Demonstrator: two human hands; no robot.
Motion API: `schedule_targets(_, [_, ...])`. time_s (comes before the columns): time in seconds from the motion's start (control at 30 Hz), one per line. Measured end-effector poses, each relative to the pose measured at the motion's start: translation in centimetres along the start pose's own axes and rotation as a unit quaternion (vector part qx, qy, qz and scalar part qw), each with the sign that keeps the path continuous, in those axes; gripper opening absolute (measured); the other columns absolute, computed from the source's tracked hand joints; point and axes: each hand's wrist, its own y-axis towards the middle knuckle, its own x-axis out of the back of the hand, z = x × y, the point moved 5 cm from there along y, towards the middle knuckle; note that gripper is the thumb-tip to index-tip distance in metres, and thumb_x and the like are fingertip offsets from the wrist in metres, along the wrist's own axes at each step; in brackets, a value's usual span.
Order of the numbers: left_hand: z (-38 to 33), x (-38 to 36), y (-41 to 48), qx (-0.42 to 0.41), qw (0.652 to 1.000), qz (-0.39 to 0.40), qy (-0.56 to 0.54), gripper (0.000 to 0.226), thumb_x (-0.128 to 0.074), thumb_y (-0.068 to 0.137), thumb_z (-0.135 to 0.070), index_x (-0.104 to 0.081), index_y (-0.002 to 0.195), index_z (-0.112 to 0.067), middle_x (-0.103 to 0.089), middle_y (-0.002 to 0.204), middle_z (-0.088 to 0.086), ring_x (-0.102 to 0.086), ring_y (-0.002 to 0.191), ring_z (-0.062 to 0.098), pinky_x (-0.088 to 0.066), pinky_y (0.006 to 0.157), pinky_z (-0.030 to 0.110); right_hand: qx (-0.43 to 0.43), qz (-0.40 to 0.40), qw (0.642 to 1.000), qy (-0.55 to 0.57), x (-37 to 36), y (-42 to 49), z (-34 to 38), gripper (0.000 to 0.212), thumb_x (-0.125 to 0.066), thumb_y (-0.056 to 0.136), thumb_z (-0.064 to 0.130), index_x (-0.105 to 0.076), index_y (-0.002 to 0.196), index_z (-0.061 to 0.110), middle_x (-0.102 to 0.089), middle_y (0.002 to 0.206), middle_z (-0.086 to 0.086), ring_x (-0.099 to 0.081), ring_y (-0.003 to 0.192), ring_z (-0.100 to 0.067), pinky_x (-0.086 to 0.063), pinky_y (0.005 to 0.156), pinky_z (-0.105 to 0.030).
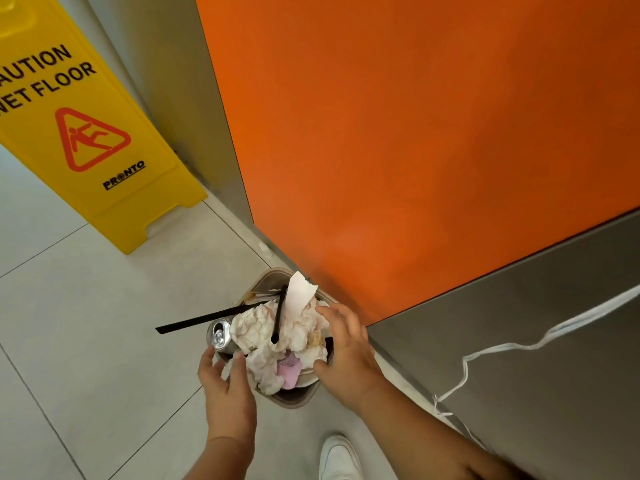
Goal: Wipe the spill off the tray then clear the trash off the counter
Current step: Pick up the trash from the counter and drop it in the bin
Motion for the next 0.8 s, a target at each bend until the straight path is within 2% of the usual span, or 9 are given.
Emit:
schedule_targets(0.1, [-0.5, -0.3, 0.1, 0.037, 0.999, 0.015, -0.024, 0.048, -0.045, 0.092, -0.051, -0.026, 0.136, -0.046, -0.046, 0.139, -0.003, -0.047, 0.124, 0.021, -0.036, 0.106, 0.045, 0.002, -0.005, 1.000, 0.005, 0.6, -0.3, 0.5, 0.076, -0.061, 0.074, 0.018, -0.028, 0.136, 0.046, -0.013, 0.143, 0.024, -0.025, 0.129, -0.007, -0.036, 0.105, -0.037])
schedule_targets(0.2, [-0.6, -1.8, -0.5, 0.070, 0.996, 0.052, -0.028, 0.050, -0.033, 0.095, -0.056, -0.019, 0.142, -0.049, -0.039, 0.140, -0.011, -0.035, 0.134, 0.020, -0.025, 0.107, 0.037, 0.008, -0.005, 1.000, 0.008, 0.7, -0.3, 0.9, 0.073, -0.061, 0.075, 0.018, -0.030, 0.138, 0.041, -0.015, 0.143, 0.021, -0.026, 0.130, -0.008, -0.037, 0.105, -0.038])
schedule_targets(0.3, [-0.2, -2.5, -1.0, 0.068, 0.996, 0.064, -0.011, 0.052, -0.027, 0.095, -0.059, -0.011, 0.143, -0.053, -0.028, 0.154, -0.006, -0.027, 0.141, 0.022, -0.019, 0.113, 0.043, 0.015, -0.003, 1.000, 0.008, 0.4, -0.6, 1.0, 0.071, -0.060, 0.077, 0.018, -0.030, 0.138, 0.039, -0.015, 0.143, 0.021, -0.025, 0.131, -0.008, -0.036, 0.106, -0.038])
schedule_targets(0.4, [0.5, -1.4, -0.7, 0.090, 0.996, 0.028, -0.003, 0.057, -0.027, 0.095, -0.059, -0.008, 0.147, -0.046, -0.024, 0.156, 0.000, -0.025, 0.142, 0.024, -0.018, 0.113, 0.043, 0.020, -0.006, 1.000, 0.015, 0.4, -1.0, 0.9, 0.069, -0.060, 0.078, 0.018, -0.032, 0.136, 0.040, -0.016, 0.142, 0.022, -0.027, 0.131, -0.008, -0.036, 0.107, -0.037])
schedule_targets(0.5, [1.1, -0.1, 0.2, 0.120, 0.992, 0.000, -0.042, 0.060, -0.032, 0.091, -0.063, -0.011, 0.145, -0.048, -0.029, 0.153, -0.005, -0.032, 0.138, 0.020, -0.022, 0.113, 0.042, 0.020, -0.010, 0.999, 0.025, 0.7, -1.3, 0.8, 0.068, -0.061, 0.077, 0.019, -0.034, 0.135, 0.041, -0.018, 0.141, 0.023, -0.030, 0.129, -0.008, -0.037, 0.106, -0.038])
schedule_targets(0.6, [1.5, 0.7, 1.1, 0.134, 0.988, -0.002, -0.077, 0.054, -0.034, 0.094, -0.057, -0.019, 0.144, -0.044, -0.037, 0.148, -0.003, -0.041, 0.131, 0.023, -0.026, 0.111, 0.038, 0.021, -0.010, 0.999, 0.029, 1.1, -1.4, 0.9, 0.066, -0.060, 0.078, 0.019, -0.034, 0.135, 0.040, -0.018, 0.140, 0.022, -0.031, 0.128, -0.008, -0.037, 0.106, -0.038])
schedule_targets(0.73, [1.3, 0.9, 1.6, 0.113, 0.993, 0.021, -0.008, 0.047, -0.034, 0.100, -0.042, -0.022, 0.145, -0.033, -0.038, 0.144, -0.004, -0.047, 0.121, 0.024, -0.031, 0.107, 0.040, 0.026, -0.016, 0.999, 0.029, 1.7, -1.4, 1.1, 0.065, -0.060, 0.078, 0.019, -0.034, 0.135, 0.039, -0.019, 0.139, 0.023, -0.032, 0.128, -0.009, -0.037, 0.106, -0.039])
schedule_targets(0.8, [1.4, 1.1, 1.9, 0.131, 0.991, 0.007, -0.006, 0.052, -0.035, 0.096, -0.051, -0.022, 0.144, -0.037, -0.037, 0.145, -0.003, -0.045, 0.124, 0.029, -0.032, 0.108, 0.046, 0.025, -0.018, 0.999, 0.034, 2.1, -1.5, 1.3, 0.065, -0.060, 0.078, 0.018, -0.035, 0.134, 0.041, -0.019, 0.138, 0.025, -0.032, 0.128, -0.007, -0.036, 0.106, -0.038])
